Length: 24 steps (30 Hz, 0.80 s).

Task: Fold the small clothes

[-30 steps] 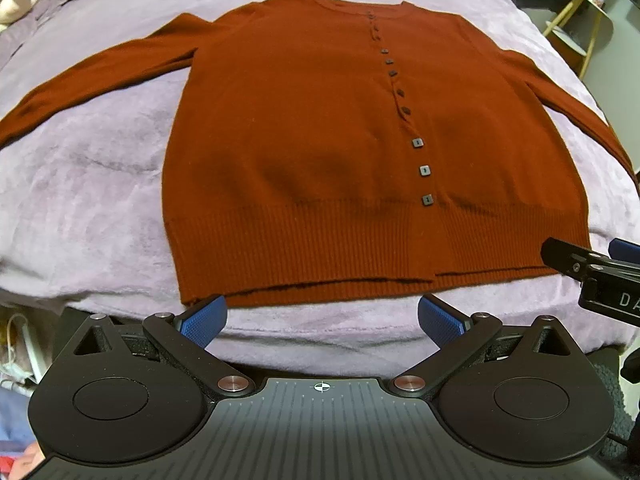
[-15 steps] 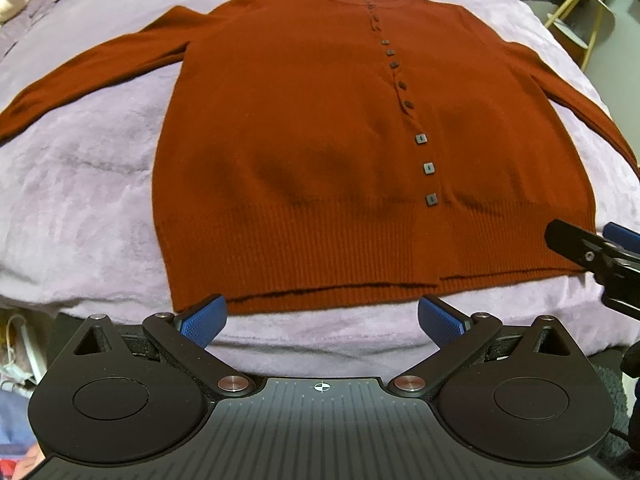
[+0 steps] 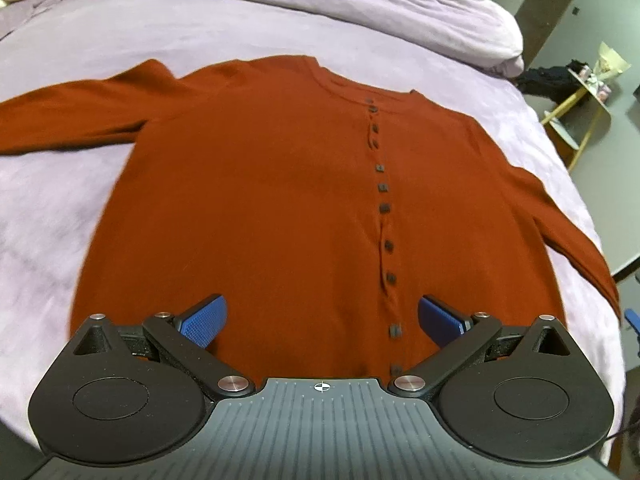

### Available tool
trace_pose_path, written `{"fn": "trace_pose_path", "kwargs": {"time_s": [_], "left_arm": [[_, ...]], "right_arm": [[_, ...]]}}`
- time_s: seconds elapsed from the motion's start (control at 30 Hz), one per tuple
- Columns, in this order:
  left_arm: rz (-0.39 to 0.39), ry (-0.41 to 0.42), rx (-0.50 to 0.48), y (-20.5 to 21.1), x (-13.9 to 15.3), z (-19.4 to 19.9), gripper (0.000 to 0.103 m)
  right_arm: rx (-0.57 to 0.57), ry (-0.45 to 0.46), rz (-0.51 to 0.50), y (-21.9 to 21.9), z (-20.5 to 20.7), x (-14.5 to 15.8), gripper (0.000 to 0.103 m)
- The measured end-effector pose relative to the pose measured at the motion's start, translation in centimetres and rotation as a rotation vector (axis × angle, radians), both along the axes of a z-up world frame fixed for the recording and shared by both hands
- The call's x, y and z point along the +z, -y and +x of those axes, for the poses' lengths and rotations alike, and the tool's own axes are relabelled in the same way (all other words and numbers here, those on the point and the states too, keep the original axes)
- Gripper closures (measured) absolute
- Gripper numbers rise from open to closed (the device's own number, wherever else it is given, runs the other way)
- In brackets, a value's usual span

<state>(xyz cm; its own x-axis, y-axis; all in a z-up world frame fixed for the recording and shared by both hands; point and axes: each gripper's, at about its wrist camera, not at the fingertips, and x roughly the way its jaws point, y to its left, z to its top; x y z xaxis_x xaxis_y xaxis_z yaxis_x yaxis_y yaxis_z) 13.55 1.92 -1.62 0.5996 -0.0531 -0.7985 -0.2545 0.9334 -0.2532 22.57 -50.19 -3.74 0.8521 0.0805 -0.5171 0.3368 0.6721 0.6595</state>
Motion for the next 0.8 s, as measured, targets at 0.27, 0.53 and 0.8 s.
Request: {"fn": "trace_pose_path", "kwargs": {"time_s": [0.27,0.53,0.8], "left_arm": [[0.043,-0.037,-0.016,0.5,-3.1,3.8,0.0],[0.069,-0.053,-0.061,0.5,-4.3,3.7,0.0],[0.049,-0.044,-0.118,0.2,-4.8,3.5,0.0]], "right_arm": [[-0.257,-0.061,0.197,7.2,2.7,-6.8,0.074],[-0.356,0.001,0.344,10.0,4.2,-9.2,0.078],[-0.354,-0.046,0.273,11.1,5.7,-8.5,0.096]]}}
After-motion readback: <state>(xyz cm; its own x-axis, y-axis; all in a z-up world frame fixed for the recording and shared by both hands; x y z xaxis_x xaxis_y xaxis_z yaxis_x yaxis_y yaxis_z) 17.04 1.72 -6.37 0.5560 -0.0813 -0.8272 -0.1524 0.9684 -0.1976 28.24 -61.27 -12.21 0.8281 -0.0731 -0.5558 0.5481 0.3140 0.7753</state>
